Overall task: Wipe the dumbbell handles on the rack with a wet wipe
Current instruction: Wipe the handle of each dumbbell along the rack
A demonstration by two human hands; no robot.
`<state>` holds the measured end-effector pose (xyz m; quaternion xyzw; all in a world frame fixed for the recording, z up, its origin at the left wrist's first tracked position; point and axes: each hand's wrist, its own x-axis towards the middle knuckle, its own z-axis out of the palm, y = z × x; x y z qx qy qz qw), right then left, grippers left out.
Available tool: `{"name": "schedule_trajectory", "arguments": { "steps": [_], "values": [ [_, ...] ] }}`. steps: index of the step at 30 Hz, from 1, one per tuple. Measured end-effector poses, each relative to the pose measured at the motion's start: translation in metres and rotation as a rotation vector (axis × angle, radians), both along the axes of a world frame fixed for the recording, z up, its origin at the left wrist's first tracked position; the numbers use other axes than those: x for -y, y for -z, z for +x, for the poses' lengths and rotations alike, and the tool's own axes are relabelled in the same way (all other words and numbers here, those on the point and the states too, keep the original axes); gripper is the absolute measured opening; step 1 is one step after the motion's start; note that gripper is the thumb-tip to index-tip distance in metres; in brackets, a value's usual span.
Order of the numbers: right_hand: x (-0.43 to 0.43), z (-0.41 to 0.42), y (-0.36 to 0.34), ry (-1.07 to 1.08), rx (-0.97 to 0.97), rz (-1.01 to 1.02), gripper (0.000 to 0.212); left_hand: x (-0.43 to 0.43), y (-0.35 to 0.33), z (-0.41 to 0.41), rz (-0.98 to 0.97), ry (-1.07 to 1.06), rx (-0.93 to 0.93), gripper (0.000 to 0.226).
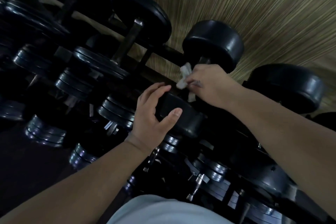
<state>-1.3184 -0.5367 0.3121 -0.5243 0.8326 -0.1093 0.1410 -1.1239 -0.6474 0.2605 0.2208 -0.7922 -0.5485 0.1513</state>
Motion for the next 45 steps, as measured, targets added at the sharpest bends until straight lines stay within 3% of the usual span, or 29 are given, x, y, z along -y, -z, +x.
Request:
{"name": "schedule_trajectory", "arguments": {
  "steps": [4,9,17,24,32,34,38,40,45],
  "values": [
    [-0.001,0.011,-0.004,-0.169,0.067,0.090,0.017,-0.001,0.000,0.000,-0.007,0.007,-0.017,0.056],
    [0.015,0.004,-0.006,-0.170,0.013,0.024,0.014,-0.001,0.002,-0.002,-0.018,0.006,-0.052,0.051],
    [-0.012,0.011,-0.010,-0.258,-0.018,0.082,0.021,0.002,0.006,-0.002,-0.027,0.015,-0.061,0.059],
    [0.000,0.013,-0.002,-0.118,-0.001,-0.080,0.009,-0.001,0.007,-0.002,-0.063,-0.004,-0.058,0.059],
    [-0.015,0.014,0.008,-0.077,0.040,-0.041,0.007,-0.003,0.008,-0.003,-0.080,-0.012,-0.065,0.057],
    [-0.019,0.015,0.006,0.003,0.043,-0.034,0.009,-0.005,0.009,-0.004,-0.079,-0.022,-0.083,0.057],
    [-0.019,0.013,0.001,0.443,0.200,-0.212,0.009,-0.005,0.010,-0.003,-0.061,-0.024,-0.096,0.056],
    [-0.018,0.013,0.003,0.609,0.176,-0.284,0.011,-0.004,0.009,-0.003,-0.068,-0.018,-0.091,0.056],
    [-0.017,0.017,0.012,0.813,0.189,-0.455,0.021,-0.004,0.007,-0.003,-0.066,-0.014,-0.099,0.053]
  ]
}}
